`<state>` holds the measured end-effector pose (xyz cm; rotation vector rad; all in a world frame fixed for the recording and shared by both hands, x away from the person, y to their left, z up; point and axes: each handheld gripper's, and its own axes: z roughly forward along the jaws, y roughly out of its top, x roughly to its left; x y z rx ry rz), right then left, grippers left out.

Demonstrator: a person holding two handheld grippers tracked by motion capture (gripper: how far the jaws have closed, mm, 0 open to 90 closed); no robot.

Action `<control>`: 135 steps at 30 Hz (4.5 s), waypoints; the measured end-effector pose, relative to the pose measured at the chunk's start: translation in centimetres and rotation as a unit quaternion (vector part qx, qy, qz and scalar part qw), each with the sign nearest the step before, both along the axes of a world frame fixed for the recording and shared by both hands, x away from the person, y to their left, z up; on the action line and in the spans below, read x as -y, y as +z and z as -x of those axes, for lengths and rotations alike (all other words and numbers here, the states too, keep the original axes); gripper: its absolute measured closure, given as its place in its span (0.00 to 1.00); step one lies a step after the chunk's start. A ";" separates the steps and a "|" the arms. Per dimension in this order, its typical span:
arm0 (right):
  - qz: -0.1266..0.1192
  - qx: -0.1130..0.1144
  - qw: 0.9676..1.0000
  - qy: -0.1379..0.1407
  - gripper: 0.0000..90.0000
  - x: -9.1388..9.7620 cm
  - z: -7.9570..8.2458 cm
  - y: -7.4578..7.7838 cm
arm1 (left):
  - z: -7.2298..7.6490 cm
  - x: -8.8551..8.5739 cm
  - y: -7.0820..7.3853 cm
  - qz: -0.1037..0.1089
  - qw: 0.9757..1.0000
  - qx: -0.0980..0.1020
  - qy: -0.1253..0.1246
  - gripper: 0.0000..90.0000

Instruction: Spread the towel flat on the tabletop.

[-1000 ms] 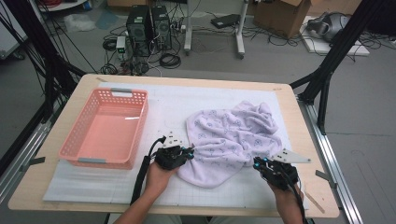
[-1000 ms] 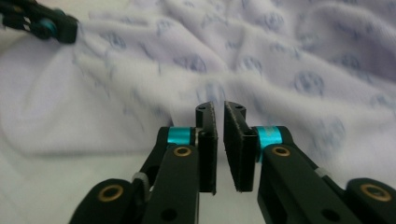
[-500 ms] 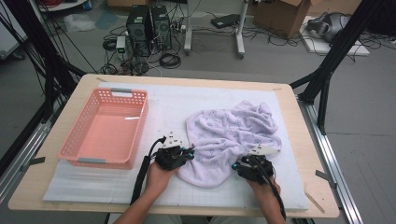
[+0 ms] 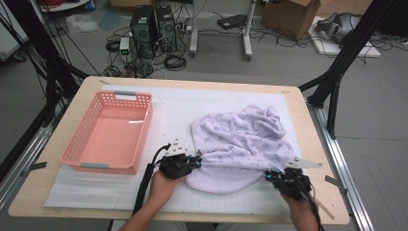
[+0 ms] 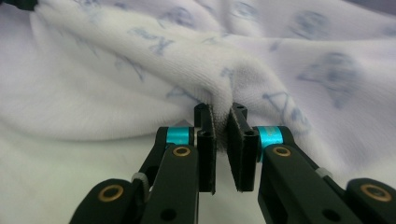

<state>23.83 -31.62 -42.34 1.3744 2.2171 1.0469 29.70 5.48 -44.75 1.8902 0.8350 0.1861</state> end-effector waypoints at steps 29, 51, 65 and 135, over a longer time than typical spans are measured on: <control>-0.027 0.055 0.994 -0.089 0.65 6.0 1.1 2.2 | -3.0 4.3 1.0 -0.042 0.998 -0.008 -0.035 0.43; -0.037 0.049 0.994 -0.088 0.65 4.7 0.1 0.4 | -4.5 6.0 0.5 -0.072 0.997 0.005 0.006 0.86; -0.038 0.042 0.996 -0.070 0.58 2.6 -2.4 0.2 | -6.1 -2.0 1.0 -0.034 0.990 0.027 0.131 0.85; -0.013 0.054 0.998 -0.020 0.73 0.3 -4.1 -0.6 | -1.5 -2.5 -0.2 -0.076 0.994 0.013 0.071 0.67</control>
